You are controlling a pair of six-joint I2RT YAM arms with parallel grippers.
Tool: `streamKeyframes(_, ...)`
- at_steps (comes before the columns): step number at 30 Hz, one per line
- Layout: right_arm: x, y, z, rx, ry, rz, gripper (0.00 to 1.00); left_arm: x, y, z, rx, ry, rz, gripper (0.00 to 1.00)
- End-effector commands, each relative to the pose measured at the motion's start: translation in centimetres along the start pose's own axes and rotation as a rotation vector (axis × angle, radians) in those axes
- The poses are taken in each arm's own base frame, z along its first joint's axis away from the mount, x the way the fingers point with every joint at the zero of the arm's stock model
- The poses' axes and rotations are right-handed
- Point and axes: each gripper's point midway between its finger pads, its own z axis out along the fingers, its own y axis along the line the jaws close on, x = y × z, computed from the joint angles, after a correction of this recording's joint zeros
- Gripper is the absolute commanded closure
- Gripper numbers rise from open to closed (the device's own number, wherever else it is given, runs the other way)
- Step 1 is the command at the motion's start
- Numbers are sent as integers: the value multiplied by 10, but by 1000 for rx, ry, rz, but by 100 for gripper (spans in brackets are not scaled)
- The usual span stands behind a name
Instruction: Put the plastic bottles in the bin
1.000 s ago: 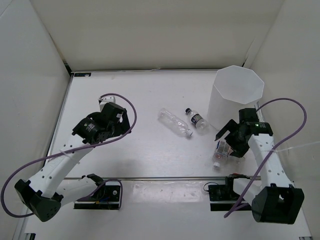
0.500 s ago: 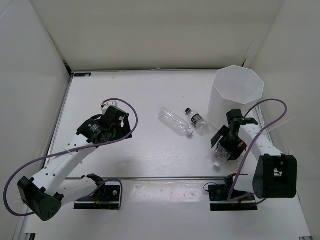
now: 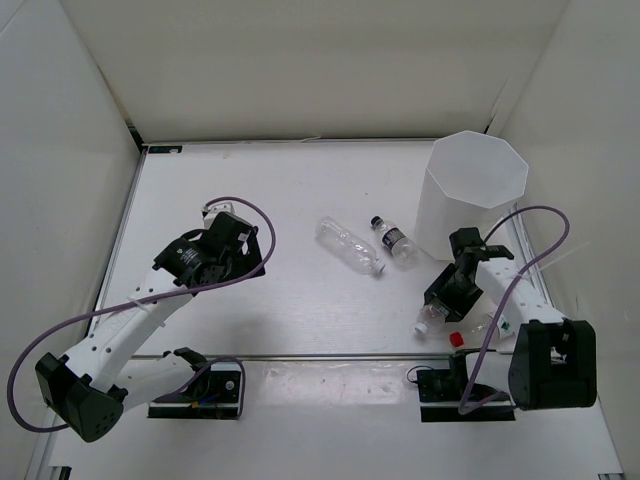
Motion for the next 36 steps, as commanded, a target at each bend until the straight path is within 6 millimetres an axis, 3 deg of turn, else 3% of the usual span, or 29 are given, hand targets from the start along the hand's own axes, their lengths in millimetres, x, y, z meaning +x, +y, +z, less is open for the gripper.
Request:
streamKeyframes(1, 20, -2, -12, -31, 41, -39, 66, -3, -1, 0, 14, -16, -1, 0)
streamKeyframes(4, 38, -5, -33, -65, 63, -41, 74, -8, 1, -1, 8, -44, 2, 0)
streamKeyframes(8, 54, 9, -88, -216, 65, -36, 77, -15, -4, -3, 33, -73, -13, 0)
streamKeyframes(9, 50, 20, -118, -305, 18, -49, 78, -12, -3, 0, 25, -64, -8, 0)
streamKeyframes(12, 58, 31, -176, -432, 8, -62, 79, -10, -2, 3, 26, -59, -15, 0)
streamKeyframes(13, 55, 42, -218, -540, -59, -94, 81, -12, -5, 3, 41, -63, -19, 0)
streamKeyframes(15, 62, 50, -260, -663, -87, -131, 81, -8, -7, 6, 49, -53, -18, 0)
streamKeyframes(16, 63, 55, -293, -751, -136, -169, 81, -7, -7, 8, 49, -53, -18, 0)
streamKeyframes(21, 57, 74, -374, -935, -249, -234, 81, -3, -13, 12, 78, -42, -20, 0)
streamKeyframes(24, 34, 101, -396, -996, -321, -249, 81, 0, -15, 13, 92, -28, -19, 0)
streamKeyframes(27, 2, 134, -396, -1015, -334, -238, 81, 3, -16, 15, 95, -15, -16, 0)
streamKeyframes(29, -19, 150, -385, -1010, -313, -214, 81, 0, -19, 14, 97, -17, -16, 0)
streamKeyframes(31, -41, 156, -387, -1057, -321, -168, 81, -2, -19, 12, 98, -18, -17, 0)
streamKeyframes(32, -50, 161, -372, -1052, -269, -137, 81, -2, -19, 12, 98, -18, -17, 0)
streamKeyframes(33, -59, 163, -376, -1105, -250, -103, 81, -1, -15, 12, 80, -18, -5, 0)
streamKeyframes(36, -78, 157, -358, -1109, -196, 5, 82, -5, -9, 9, 64, -42, -8, 0)
